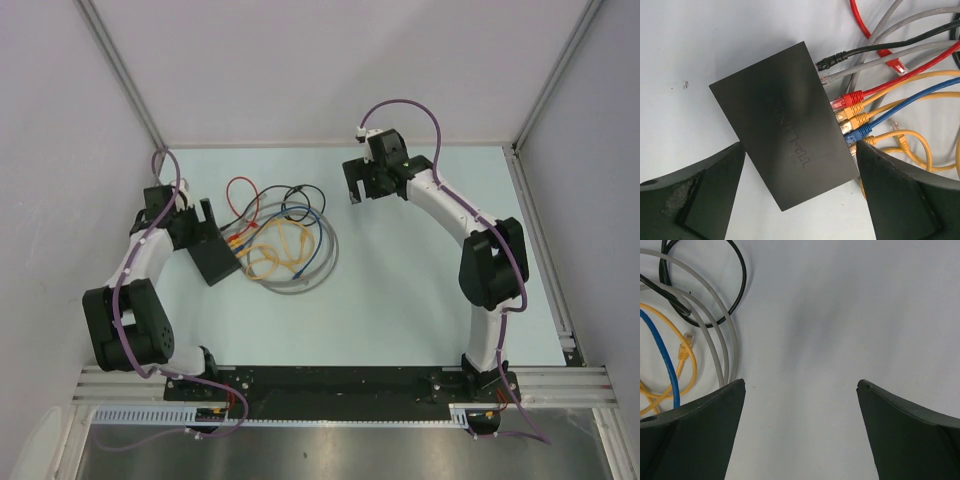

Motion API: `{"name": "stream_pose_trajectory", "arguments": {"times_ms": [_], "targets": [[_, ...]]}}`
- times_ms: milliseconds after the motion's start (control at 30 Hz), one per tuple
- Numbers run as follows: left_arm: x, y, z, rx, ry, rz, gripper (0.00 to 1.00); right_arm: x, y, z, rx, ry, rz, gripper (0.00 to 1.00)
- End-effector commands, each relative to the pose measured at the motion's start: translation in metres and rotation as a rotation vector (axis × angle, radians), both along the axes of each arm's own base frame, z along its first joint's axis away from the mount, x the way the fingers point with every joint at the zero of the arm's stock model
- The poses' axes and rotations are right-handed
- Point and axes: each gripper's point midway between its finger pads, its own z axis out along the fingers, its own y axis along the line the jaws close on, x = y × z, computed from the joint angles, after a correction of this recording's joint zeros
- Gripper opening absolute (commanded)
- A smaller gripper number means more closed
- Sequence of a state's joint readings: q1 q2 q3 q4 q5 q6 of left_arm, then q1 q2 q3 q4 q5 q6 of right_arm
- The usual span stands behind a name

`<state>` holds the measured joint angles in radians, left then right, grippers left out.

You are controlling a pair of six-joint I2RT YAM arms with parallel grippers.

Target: Pull the plug from the switch port

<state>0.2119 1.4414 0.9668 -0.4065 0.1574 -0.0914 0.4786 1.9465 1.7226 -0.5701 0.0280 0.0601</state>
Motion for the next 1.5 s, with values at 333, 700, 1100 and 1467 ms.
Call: {"name": "stream_pose_trajectory", "arguments": {"times_ms": [333, 700, 1100, 1467], "targets": [[0.007, 0.037, -0.006, -0.028, -0.012, 0.158, 0.92, 0.008, 0.012, 0.014, 0.035, -0.015, 0.139, 1.00], [0.022, 0.047, -0.035, -0.028, 0.077, 0.183, 0.84, 0.019, 0.000, 0.003, 0.010, -0.010, 0.108, 1.00], [0.052, 0.005, -0.050, -0.080, 0.083, -0.024, 0.73, 0.014, 0.007, -0.004, -0.055, -0.028, 0.141, 1.00], [0.044, -0.098, -0.047, -0.142, 0.099, -0.311, 0.71, 0.002, -0.002, -0.002, -0.057, -0.016, 0.145, 1.00]]}}
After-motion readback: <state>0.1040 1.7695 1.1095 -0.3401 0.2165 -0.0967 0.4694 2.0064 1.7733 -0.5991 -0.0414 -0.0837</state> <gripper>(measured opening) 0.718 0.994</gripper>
